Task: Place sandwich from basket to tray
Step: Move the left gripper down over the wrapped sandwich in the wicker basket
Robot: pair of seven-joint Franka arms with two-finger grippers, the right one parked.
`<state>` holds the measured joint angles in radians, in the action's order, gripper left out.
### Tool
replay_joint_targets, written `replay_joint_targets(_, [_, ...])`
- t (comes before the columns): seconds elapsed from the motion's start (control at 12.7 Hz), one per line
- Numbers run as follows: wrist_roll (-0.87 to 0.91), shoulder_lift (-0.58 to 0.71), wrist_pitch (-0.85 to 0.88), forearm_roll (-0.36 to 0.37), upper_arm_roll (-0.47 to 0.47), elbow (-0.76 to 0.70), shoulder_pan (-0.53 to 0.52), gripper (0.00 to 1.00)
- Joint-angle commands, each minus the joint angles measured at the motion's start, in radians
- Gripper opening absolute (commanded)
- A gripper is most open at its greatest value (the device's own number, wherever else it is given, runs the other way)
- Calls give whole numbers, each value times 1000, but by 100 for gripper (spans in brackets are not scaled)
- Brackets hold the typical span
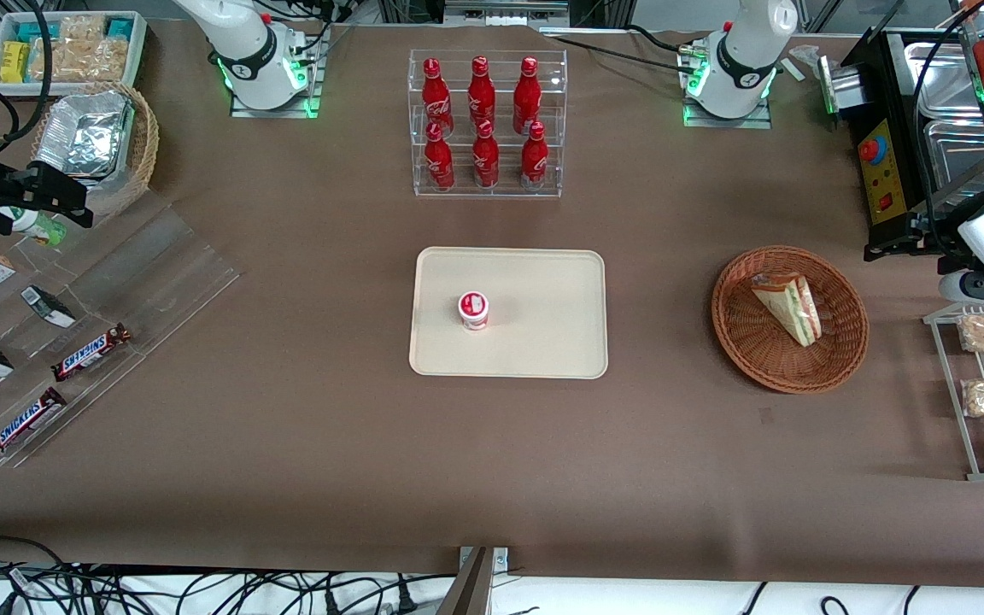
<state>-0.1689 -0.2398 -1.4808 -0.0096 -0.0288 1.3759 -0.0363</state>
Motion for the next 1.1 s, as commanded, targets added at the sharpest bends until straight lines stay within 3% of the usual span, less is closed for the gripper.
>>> replay_joint_targets(0.0, [6, -19, 24, 2, -5, -38, -5, 100])
replay_joint_targets(0.24, [28, -22, 24, 3, 1, -37, -8, 100])
replay_joint_targets(0.55, [353, -38, -10, 2, 6, 43, -20, 100])
replay_joint_targets(1.02, [629, 60, -434, -1, 3, 518, -42, 100])
